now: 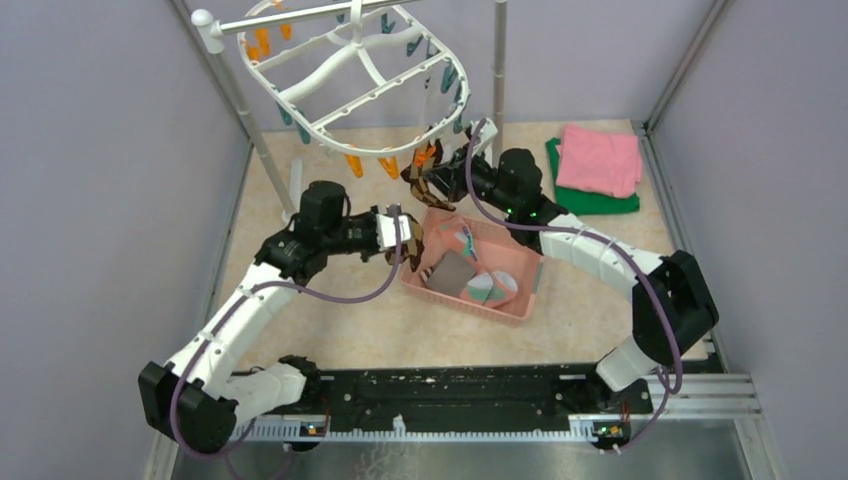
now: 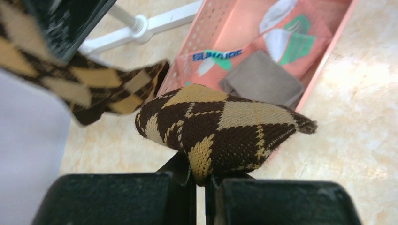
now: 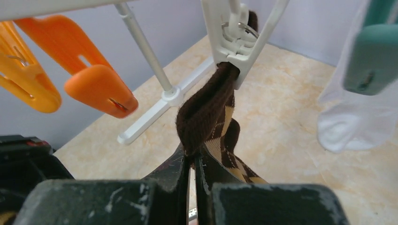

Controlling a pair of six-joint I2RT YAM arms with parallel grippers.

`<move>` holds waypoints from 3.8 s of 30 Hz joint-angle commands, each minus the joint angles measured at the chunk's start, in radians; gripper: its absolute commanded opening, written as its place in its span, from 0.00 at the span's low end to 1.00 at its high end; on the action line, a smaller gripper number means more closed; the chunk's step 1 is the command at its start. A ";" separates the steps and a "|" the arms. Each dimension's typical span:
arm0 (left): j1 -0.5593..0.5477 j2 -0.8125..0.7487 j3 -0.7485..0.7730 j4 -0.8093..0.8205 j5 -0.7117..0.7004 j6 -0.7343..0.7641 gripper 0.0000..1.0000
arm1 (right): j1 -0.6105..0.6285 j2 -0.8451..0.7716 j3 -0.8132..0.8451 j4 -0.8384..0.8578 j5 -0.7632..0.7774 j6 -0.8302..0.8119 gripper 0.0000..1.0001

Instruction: Remove the socks clipped to the hanger

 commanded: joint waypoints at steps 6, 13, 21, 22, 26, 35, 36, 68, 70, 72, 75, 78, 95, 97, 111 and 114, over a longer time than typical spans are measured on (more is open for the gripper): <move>-0.210 0.104 0.067 0.178 -0.030 -0.024 0.00 | -0.009 -0.023 0.099 0.062 -0.099 0.050 0.00; -0.295 0.202 0.085 0.163 -0.104 0.019 0.84 | -0.010 -0.001 0.121 0.051 -0.124 0.084 0.00; -0.296 0.101 0.166 -0.018 -0.202 -0.051 0.99 | -0.002 -0.008 0.073 0.083 -0.129 0.114 0.00; -0.296 0.072 0.181 -0.068 -0.197 -0.053 0.99 | 0.000 -0.011 0.066 0.085 -0.129 0.114 0.00; -0.293 -0.034 0.232 -0.190 -0.220 -0.125 0.99 | 0.027 -0.022 0.033 0.108 -0.123 0.122 0.00; -0.280 -0.158 0.201 -0.129 -0.387 -0.360 0.99 | 0.172 -0.048 -0.007 0.191 -0.072 0.195 0.00; -0.276 -0.168 0.192 -0.121 -0.400 -0.374 0.99 | 0.186 -0.052 -0.009 0.191 -0.063 0.199 0.00; -0.050 -0.181 -0.014 0.030 -0.295 -0.536 0.92 | 0.289 -0.017 0.059 0.235 -0.060 0.408 0.00; -0.048 -0.187 -0.025 0.047 -0.304 -0.540 0.88 | 0.290 -0.010 0.066 0.219 -0.058 0.406 0.00; -0.046 -0.192 -0.026 0.050 -0.308 -0.541 0.81 | 0.290 -0.011 0.067 0.203 -0.040 0.397 0.00; -0.046 -0.205 -0.038 0.055 -0.314 -0.530 0.66 | 0.290 -0.015 0.066 0.170 -0.011 0.383 0.00; -0.046 -0.224 -0.058 0.061 -0.324 -0.512 0.44 | 0.290 -0.017 0.071 0.127 0.025 0.384 0.00; -0.046 -0.247 -0.096 0.089 -0.375 -0.429 0.00 | 0.288 -0.160 0.046 -0.054 0.368 0.277 0.58; -0.046 -0.241 -0.095 0.083 -0.375 -0.419 0.00 | 0.285 -0.150 0.109 -0.104 0.376 0.246 0.58; -0.046 -0.252 -0.105 0.076 -0.368 -0.410 0.00 | 0.208 -0.031 0.310 -0.181 0.252 0.300 0.58; -0.046 -0.257 -0.107 0.075 -0.368 -0.408 0.00 | 0.209 -0.044 0.289 -0.183 0.259 0.304 0.58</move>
